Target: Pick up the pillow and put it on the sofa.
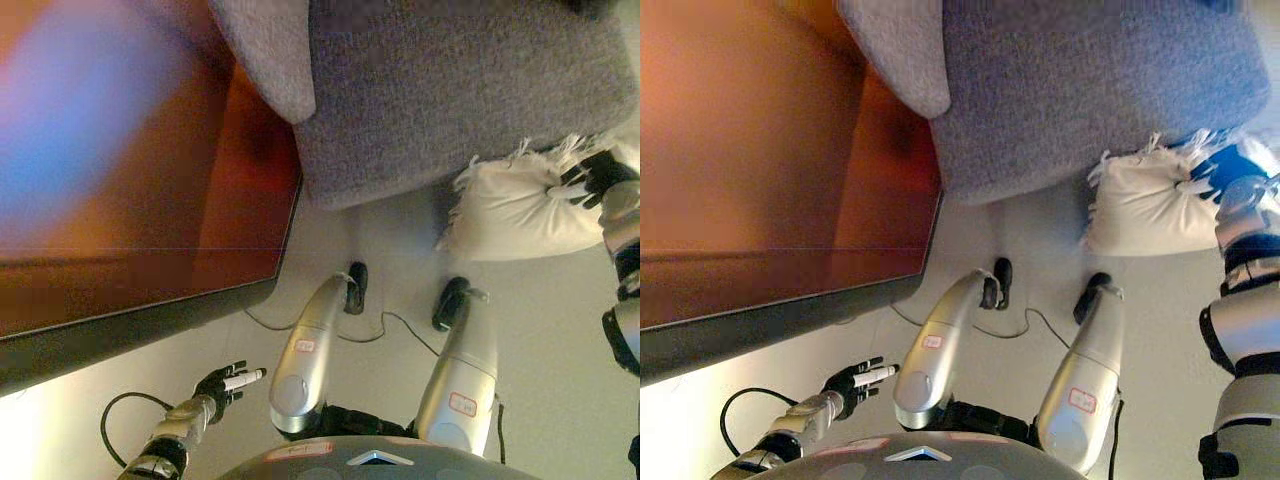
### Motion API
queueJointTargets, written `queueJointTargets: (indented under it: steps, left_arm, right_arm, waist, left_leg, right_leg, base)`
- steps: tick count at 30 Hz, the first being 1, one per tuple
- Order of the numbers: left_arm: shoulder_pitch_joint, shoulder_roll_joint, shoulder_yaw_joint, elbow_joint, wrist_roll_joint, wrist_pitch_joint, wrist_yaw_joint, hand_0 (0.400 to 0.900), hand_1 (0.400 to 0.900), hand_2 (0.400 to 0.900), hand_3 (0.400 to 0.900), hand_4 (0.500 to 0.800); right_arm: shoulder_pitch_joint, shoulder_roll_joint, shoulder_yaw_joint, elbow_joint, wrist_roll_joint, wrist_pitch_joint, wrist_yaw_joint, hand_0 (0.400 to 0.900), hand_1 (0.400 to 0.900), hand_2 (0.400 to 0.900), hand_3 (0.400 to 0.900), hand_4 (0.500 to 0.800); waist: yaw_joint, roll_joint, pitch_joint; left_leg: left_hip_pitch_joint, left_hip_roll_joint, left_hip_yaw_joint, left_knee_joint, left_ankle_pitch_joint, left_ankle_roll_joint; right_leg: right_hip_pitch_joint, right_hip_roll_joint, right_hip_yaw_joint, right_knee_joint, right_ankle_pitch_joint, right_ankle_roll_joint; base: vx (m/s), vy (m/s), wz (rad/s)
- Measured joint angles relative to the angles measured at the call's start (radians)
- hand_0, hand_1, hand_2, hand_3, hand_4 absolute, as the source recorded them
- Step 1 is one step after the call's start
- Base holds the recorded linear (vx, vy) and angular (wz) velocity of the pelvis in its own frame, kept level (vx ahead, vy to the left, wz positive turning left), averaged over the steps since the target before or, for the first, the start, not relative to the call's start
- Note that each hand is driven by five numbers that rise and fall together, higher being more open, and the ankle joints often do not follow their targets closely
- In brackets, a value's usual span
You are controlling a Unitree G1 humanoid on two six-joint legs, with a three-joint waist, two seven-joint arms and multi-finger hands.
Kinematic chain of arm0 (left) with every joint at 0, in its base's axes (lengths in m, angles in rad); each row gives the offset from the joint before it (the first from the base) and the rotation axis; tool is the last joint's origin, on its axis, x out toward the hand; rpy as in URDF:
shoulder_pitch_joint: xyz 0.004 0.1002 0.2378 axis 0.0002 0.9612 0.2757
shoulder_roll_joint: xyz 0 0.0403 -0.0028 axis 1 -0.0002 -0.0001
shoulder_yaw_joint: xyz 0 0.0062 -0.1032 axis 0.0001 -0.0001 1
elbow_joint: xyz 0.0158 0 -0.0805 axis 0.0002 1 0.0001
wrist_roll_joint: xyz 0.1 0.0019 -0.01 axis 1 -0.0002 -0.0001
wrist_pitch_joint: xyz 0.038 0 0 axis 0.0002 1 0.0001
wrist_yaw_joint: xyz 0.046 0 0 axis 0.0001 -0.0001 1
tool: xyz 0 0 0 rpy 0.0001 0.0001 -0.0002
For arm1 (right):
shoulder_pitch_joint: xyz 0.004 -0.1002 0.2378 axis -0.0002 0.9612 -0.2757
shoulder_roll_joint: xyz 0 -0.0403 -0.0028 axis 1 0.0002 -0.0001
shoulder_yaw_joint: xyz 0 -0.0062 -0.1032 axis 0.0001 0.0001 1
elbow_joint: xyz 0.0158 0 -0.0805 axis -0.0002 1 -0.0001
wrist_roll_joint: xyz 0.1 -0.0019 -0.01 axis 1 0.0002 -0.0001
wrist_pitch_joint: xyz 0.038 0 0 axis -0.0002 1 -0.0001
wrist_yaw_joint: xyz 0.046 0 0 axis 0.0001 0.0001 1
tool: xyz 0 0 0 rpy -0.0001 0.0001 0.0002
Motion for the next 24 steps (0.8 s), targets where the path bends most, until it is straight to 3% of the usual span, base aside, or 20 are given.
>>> queueJointTargets:
  steps: [8, 11, 18, 24]
  left_arm:
    - [-0.033, 0.001, 0.0, 0.041, -0.001, 0.047, 0.035, 0.9, 0.9, 0.9, 0.9, 0.8]
    - [-0.029, 0.0, 0.024, 0.07, 0.0, 0.083, 0.05, 0.9, 0.9, 0.9, 0.9, 0.8]
    - [0.021, -0.009, 0.066, 0.086, 0.023, 0.101, 0.1, 0.9, 0.9, 0.9, 0.9, 0.8]
    - [0.047, -0.014, 0.116, 0.085, 0.047, 0.109, 0.118, 0.9, 0.9, 0.9, 0.9, 0.8]
  right_arm:
    - [0.206, 0.098, -0.036, -0.111, 0.0, -0.031, 0.014, 0.4, 0.4, 0.4, 0.4, 0.5]
    - [0.311, 0.113, -0.074, -0.228, 0.0, -0.032, 0.021, 0.4, 0.4, 0.4, 0.4, 0.5]
    - [0.446, 0.122, -0.094, -0.411, -0.004, -0.024, 0.062, 0.4, 0.4, 0.4, 0.4, 0.5]
    - [0.524, 0.106, -0.124, -0.573, -0.02, -0.003, 0.099, 0.4, 0.4, 0.4, 0.4, 0.5]
  waist:
    - [-0.023, -0.113, -0.07]
    - [-0.024, -0.14, -0.126]
    - [-0.026, -0.183, -0.245]
    - [-0.028, -0.202, -0.261]
  left_leg:
    - [0.281, -0.007, 0.003, -0.276, 0.077, 0.0]
    - [0.391, 0.001, 0.0, -0.391, 0.107, 0.0]
    - [0.525, 0.012, -0.001, -0.551, 0.141, 0.007]
    - [0.582, 0.011, -0.006, -0.613, 0.153, 0.012]
  right_leg:
    - [0.272, 0.006, -0.075, -0.242, 0.057, 0.017]
    - [0.391, 0.033, -0.098, -0.37, 0.095, 0.027]
    - [0.559, 0.076, -0.129, -0.592, 0.168, 0.048]
    - [0.649, 0.092, -0.143, -0.713, 0.213, 0.061]
  base:
    - [0.19, -0.084, 0.01]
    - [0.21, -0.074, 0.01]
    - [0.15, -0.051, 0.03]
    - [0.04, -0.009, 0.04]
